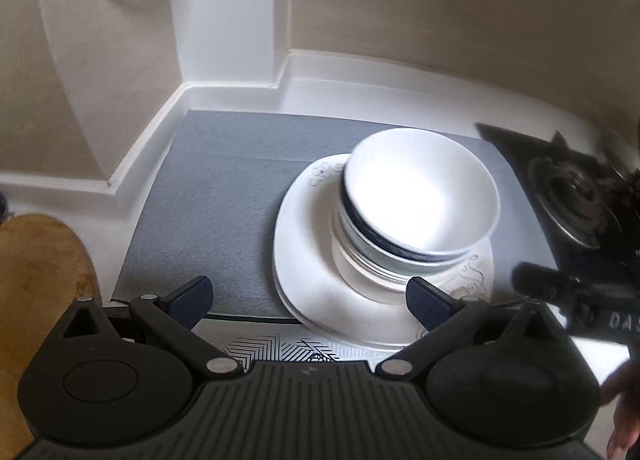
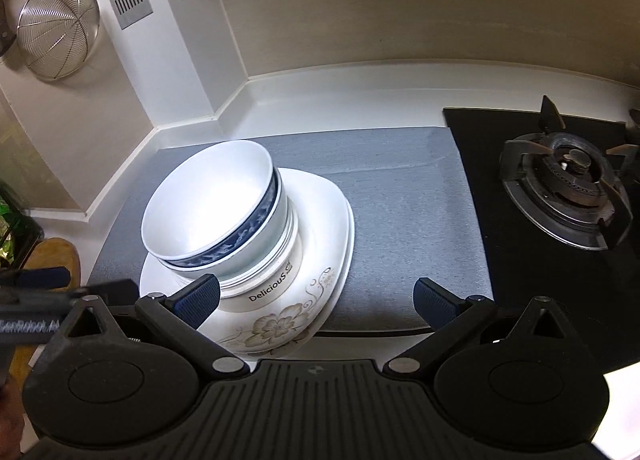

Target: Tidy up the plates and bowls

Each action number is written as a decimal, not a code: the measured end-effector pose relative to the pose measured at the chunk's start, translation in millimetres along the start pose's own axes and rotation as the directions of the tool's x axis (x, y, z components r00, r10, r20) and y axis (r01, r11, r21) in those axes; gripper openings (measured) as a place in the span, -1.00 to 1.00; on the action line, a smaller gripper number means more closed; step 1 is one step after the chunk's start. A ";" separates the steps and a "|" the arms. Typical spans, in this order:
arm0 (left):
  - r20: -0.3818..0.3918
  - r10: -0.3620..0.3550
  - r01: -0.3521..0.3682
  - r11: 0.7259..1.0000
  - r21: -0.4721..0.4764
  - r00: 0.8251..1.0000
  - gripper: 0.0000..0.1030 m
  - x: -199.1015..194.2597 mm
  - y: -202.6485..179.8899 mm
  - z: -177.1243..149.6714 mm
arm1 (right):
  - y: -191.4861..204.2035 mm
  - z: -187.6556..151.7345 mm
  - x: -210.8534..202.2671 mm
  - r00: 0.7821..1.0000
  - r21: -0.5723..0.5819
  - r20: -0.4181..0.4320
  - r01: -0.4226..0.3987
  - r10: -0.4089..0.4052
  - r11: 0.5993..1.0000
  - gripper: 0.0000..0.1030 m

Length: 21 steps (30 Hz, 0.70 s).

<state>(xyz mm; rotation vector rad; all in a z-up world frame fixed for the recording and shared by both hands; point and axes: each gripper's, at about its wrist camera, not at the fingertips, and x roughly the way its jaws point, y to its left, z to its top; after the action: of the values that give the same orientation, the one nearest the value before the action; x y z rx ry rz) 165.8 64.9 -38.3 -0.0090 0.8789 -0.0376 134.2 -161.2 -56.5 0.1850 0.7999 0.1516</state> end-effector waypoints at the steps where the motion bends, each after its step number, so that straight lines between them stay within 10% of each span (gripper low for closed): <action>1: -0.005 0.000 -0.001 1.000 -0.013 1.000 0.99 0.2 0.6 0.3 | 0.5 0.5 -0.7 1.000 -0.001 0.001 0.007 -0.007 1.000 0.99; 21: -0.061 -0.020 0.020 1.000 0.006 0.998 0.99 8.0 3.8 -11.9 | 21.9 1.9 3.2 0.999 0.005 -0.017 0.038 -0.038 0.999 0.99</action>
<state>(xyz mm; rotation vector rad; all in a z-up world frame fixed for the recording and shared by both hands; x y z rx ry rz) 161.8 68.5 -52.2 -0.0107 0.9402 -0.0595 136.4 -139.4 -52.5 0.1736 0.8206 0.1151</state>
